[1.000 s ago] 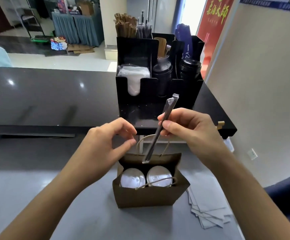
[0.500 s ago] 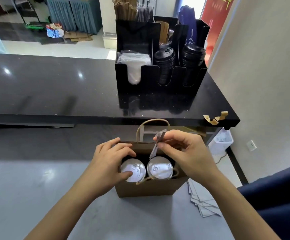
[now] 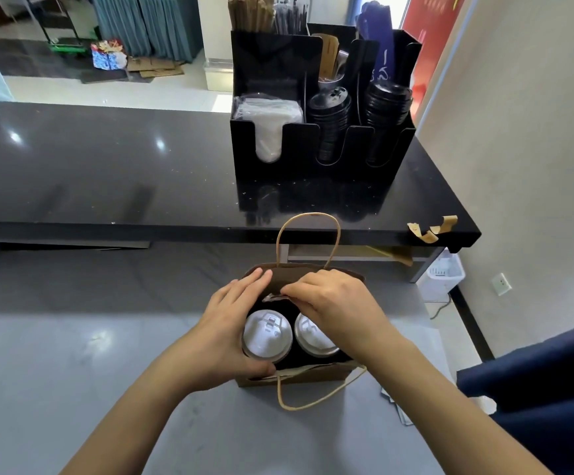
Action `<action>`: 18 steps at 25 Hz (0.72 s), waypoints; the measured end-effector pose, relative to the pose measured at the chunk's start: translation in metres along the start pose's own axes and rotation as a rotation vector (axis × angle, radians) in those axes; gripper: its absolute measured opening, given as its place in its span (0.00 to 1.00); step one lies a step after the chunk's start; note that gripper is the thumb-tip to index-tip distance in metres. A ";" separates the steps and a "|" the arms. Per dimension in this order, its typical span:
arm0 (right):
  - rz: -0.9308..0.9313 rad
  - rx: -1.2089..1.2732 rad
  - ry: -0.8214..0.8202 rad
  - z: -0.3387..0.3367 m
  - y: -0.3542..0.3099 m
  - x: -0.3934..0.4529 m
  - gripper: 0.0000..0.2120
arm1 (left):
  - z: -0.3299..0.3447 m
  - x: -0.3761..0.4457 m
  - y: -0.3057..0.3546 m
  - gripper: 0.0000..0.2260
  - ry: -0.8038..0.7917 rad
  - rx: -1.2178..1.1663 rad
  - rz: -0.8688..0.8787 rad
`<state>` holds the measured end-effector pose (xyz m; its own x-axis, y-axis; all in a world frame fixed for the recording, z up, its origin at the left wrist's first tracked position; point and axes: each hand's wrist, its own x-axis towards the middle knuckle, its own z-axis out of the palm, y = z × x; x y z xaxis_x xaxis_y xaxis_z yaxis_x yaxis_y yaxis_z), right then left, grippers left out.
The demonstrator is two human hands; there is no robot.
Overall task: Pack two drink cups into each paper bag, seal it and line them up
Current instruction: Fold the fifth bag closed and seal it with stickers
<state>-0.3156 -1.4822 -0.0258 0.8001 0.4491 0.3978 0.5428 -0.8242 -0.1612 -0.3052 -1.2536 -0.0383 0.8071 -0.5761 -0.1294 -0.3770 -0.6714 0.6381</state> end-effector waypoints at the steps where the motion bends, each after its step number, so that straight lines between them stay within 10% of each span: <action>1: 0.001 -0.058 -0.074 0.006 0.001 0.002 0.12 | 0.001 0.000 -0.001 0.58 0.008 -0.021 0.011; 10: 0.209 -0.106 -0.374 0.042 0.010 0.024 0.12 | 0.004 0.000 -0.007 0.59 0.027 -0.084 0.042; 18: 0.287 0.113 -0.205 0.003 0.010 0.001 0.12 | 0.005 0.000 -0.009 0.58 0.056 -0.072 0.071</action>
<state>-0.3087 -1.4893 -0.0298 0.9520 0.2745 0.1350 0.3049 -0.8884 -0.3433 -0.3046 -1.2501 -0.0477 0.8043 -0.5929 -0.0402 -0.4025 -0.5932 0.6972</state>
